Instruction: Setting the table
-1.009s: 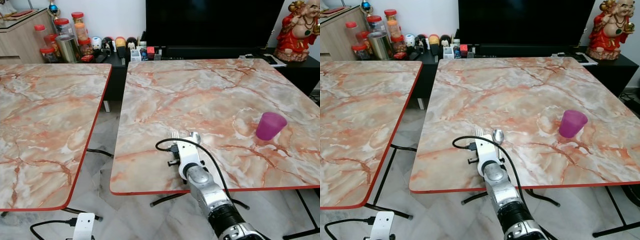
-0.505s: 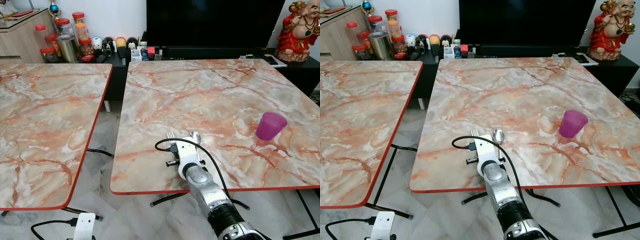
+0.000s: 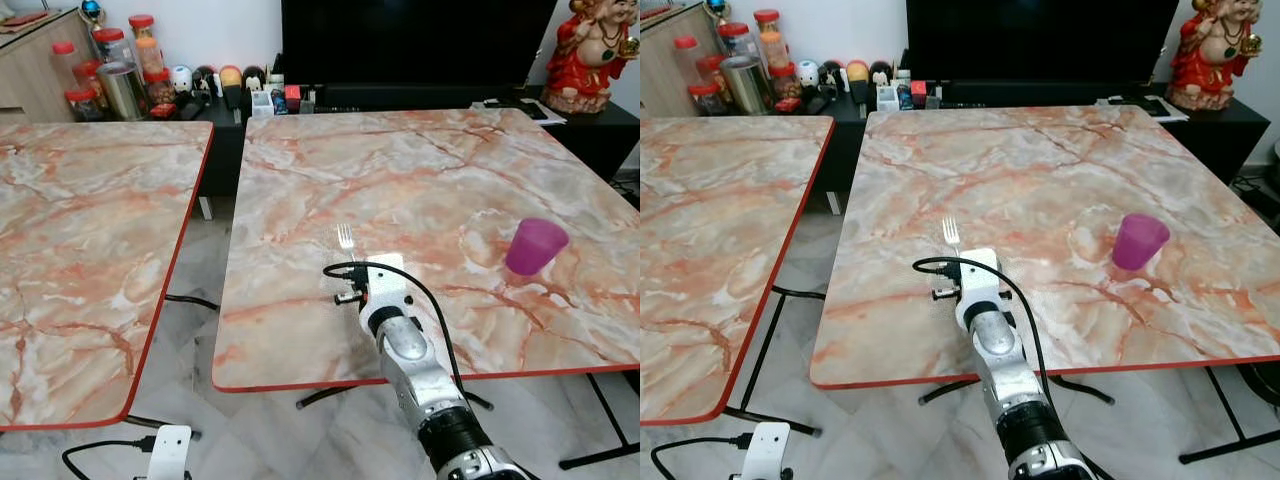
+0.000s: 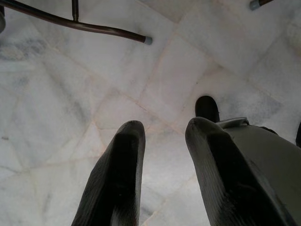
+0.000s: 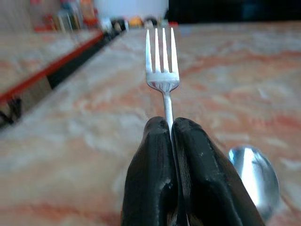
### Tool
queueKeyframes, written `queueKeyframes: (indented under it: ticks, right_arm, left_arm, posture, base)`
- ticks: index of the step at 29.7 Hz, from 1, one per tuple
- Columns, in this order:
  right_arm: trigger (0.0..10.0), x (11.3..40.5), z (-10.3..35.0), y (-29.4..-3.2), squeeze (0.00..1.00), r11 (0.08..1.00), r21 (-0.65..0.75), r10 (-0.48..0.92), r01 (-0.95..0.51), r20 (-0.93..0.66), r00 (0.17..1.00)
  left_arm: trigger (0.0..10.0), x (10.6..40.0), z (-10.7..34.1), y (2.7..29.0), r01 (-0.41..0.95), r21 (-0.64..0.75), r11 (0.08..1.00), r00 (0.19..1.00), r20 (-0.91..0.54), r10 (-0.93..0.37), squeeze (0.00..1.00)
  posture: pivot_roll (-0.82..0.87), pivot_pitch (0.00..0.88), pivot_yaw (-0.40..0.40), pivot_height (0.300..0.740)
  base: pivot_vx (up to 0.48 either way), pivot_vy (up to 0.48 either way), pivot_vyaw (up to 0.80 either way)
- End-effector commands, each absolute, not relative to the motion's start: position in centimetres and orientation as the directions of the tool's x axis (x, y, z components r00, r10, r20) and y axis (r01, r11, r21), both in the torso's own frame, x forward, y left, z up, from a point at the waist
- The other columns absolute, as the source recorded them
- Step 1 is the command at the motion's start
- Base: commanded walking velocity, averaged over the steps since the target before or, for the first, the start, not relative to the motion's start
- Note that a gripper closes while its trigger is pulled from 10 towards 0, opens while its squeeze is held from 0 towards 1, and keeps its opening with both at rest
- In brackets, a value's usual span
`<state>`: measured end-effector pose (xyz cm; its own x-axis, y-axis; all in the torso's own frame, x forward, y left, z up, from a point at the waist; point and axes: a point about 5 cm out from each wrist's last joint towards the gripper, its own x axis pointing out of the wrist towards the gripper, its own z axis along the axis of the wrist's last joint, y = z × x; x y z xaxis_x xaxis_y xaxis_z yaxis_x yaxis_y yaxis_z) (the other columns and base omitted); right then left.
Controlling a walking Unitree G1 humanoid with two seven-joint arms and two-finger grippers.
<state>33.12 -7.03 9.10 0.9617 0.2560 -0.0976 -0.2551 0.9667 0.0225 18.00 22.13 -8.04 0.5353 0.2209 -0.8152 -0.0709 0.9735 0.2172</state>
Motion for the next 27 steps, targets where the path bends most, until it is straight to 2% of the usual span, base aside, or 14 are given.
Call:
queueKeyframes:
  ticks: [1, 6, 27]
  right_arm:
    - [10.0, 33.36, 10.17, -6.89, 0.00, 0.965, 0.047, 0.259, -0.257, -0.038, 0.965]
    - [10.0, 33.40, 10.51, -7.04, 0.00, 0.966, 0.063, 0.253, -0.252, -0.010, 0.967]
    - [10.0, 33.74, 11.15, -7.11, 0.00, 0.965, 0.073, 0.248, -0.250, 0.032, 0.968]
  left_arm:
    - [10.0, 17.51, -8.29, 22.09, -0.085, 0.214, 0.973, 0.516, -0.826, 0.227, 0.00]
    - [10.0, 17.22, -8.41, 22.18, -0.095, 0.214, 0.972, 0.505, -0.831, 0.232, 0.00]
    - [10.0, 17.46, -8.28, 22.30, -0.098, 0.218, 0.971, 0.510, -0.827, 0.237, 0.00]
  posture:
    - [-0.05, 0.014, -0.018, 0.736]
    - [-0.04, 0.015, -0.021, 0.736]
    - [-0.04, 0.013, -0.022, 0.736]
  base:
    - [0.000, 0.000, 0.00]
    - [0.000, 0.000, 0.00]
    - [0.000, 0.340, 0.00]
